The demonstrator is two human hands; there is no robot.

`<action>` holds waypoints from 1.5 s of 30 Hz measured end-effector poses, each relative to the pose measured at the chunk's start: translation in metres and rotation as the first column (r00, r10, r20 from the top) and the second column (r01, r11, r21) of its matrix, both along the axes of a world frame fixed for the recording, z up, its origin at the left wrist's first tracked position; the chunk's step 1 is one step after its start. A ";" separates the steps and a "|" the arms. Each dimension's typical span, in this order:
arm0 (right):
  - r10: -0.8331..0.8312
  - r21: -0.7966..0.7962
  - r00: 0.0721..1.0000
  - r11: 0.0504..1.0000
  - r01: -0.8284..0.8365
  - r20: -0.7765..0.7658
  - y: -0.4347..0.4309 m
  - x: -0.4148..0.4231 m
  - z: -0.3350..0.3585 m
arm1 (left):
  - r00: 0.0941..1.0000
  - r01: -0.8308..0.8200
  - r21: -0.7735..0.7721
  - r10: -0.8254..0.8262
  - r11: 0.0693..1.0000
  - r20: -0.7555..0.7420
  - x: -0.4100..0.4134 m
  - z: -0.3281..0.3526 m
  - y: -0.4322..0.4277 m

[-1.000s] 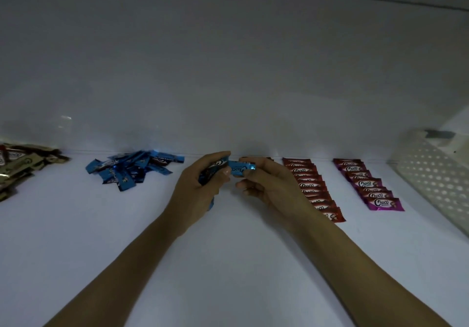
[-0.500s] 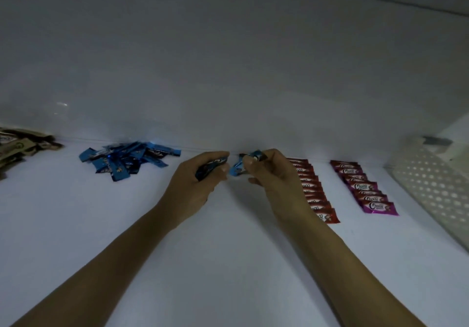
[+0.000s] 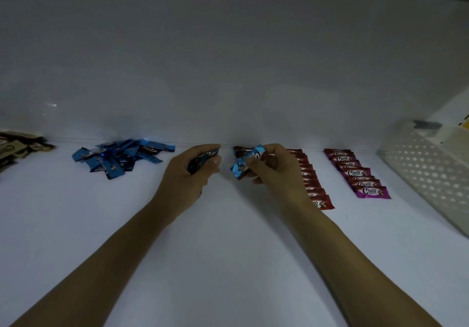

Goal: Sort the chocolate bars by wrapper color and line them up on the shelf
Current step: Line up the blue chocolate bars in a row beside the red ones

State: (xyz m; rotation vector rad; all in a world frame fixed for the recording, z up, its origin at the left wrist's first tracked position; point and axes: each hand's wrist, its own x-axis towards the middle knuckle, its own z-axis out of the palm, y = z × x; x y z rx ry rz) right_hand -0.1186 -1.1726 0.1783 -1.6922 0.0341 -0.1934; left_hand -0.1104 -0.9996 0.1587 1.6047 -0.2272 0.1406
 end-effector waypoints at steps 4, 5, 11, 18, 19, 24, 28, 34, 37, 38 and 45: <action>0.025 -0.279 0.990 0.960 0.016 0.142 -0.001 0.005 -0.007 | 1.000 -0.002 0.004 0.002 1.000 0.012 0.003 -0.003 0.000; 0.020 -0.320 0.983 0.947 0.040 0.182 -0.001 0.005 -0.009 | 1.000 -0.004 0.006 0.004 1.000 0.012 0.004 -0.005 0.000; 0.032 -0.695 0.963 0.698 0.169 0.266 -0.008 0.010 -0.007 | 1.000 -0.005 -0.006 0.005 1.000 0.000 0.003 -0.002 0.000; 0.019 -0.841 0.993 0.534 0.089 0.117 -0.004 0.002 -0.009 | 1.000 -0.019 0.021 0.019 1.000 0.015 0.003 -0.005 0.001; 0.033 -0.857 0.994 0.510 0.074 0.105 -0.006 0.004 -0.008 | 1.000 -0.018 0.031 0.018 0.999 0.021 0.004 -0.005 0.001; 0.078 -0.908 0.993 0.417 0.047 0.088 -0.012 0.011 0.001 | 1.000 -0.015 0.039 0.014 0.999 0.025 0.004 -0.004 0.000; 0.076 -0.969 0.994 0.238 0.063 0.084 -0.016 0.016 0.009 | 0.999 -0.024 0.021 0.024 0.999 0.025 0.003 -0.003 -0.001; 0.051 -0.993 0.996 0.099 0.062 0.068 -0.018 0.026 0.010 | 0.999 -0.012 0.025 0.011 1.000 0.035 0.004 -0.004 -0.001; 0.034 -0.994 0.996 0.075 0.080 0.082 -0.019 0.035 0.008 | 0.999 -0.008 0.017 0.007 1.000 0.033 0.004 -0.004 -0.001; 0.033 -0.993 0.995 0.072 0.092 0.094 -0.020 0.037 0.007 | 0.999 -0.005 0.016 0.004 1.000 0.034 0.004 -0.004 -0.001; 0.043 -0.987 0.993 0.123 0.100 0.106 -0.020 0.043 0.006 | 0.999 0.007 0.017 -0.007 1.000 0.031 0.002 -0.001 -0.001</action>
